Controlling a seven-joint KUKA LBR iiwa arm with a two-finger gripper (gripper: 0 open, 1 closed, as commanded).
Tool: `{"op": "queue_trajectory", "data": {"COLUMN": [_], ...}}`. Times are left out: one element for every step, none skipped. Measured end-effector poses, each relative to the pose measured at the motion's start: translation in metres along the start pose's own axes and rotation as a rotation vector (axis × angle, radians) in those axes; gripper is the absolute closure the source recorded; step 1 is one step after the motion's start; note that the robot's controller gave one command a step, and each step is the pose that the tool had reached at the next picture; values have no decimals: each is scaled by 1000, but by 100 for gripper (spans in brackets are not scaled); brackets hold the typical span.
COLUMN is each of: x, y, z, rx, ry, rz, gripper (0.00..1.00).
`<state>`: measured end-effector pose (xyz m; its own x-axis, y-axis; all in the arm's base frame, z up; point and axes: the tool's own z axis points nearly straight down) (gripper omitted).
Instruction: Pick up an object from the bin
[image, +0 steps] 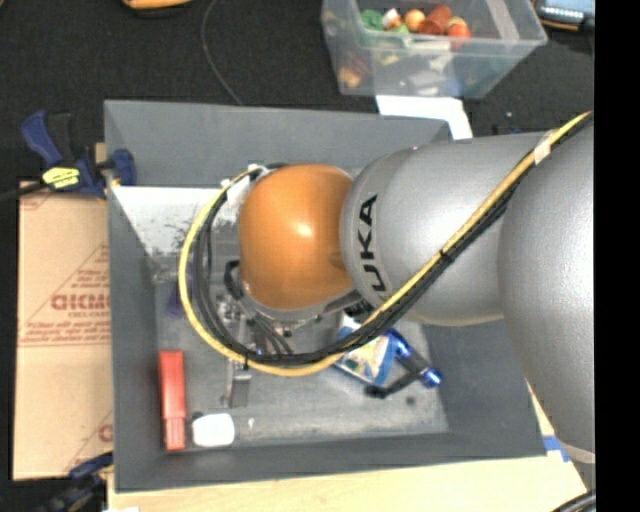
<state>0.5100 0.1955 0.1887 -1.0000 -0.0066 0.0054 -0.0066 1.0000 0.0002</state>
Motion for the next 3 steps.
{"op": "queue_trajectory", "data": {"x": [-2, 32, 33], "y": [-1, 14, 27], "z": [-5, 112, 68], "rx": [-2, 0, -1], "ry": [-7, -19, -15], "rz": [6, -621, -538], "gripper": [0, 0, 0]}}
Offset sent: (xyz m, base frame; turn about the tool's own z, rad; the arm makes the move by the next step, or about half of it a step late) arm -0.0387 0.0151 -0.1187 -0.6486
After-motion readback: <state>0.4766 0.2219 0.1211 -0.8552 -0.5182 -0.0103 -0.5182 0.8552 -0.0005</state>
